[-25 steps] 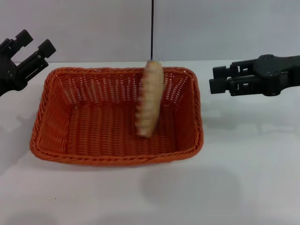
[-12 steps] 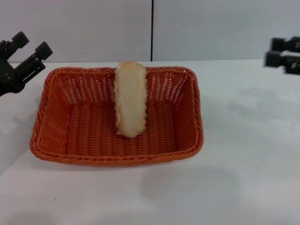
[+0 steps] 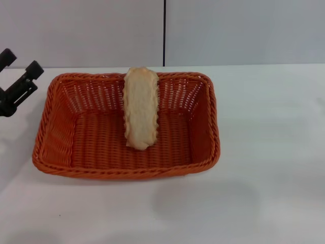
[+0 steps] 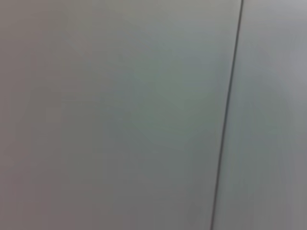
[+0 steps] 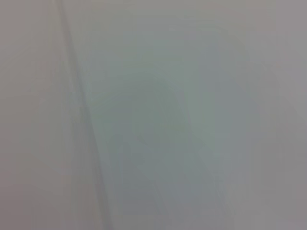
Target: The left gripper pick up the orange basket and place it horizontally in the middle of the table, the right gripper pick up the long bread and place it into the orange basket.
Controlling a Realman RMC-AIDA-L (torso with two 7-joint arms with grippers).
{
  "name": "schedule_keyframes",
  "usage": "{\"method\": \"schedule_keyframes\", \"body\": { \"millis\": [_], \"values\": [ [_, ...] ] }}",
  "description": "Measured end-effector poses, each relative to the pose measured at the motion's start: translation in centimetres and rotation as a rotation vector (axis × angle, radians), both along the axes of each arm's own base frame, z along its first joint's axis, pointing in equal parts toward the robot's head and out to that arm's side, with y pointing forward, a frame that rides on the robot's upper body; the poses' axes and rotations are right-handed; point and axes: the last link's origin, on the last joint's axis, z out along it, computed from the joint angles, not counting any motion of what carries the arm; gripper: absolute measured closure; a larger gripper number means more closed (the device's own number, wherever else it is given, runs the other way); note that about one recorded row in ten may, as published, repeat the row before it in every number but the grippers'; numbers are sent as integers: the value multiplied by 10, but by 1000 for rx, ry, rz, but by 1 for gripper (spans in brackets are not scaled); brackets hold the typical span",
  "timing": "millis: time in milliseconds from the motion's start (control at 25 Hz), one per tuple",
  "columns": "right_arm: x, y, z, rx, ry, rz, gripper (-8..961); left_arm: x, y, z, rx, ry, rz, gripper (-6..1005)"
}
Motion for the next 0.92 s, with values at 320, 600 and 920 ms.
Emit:
{"method": "schedule_keyframes", "body": {
  "millis": [320,600,920],
  "values": [
    [29,-8,-26,246,-25,-161,268,-17,-19,-3,191,77,-5,218],
    [34,-12,-35,434,-24,-237,268,-28,-35,-7,356,128,44,218],
    [31,-9,-38,474,-22,-244,268,-31,-42,-11,409,127,77,218]
  ]
}}
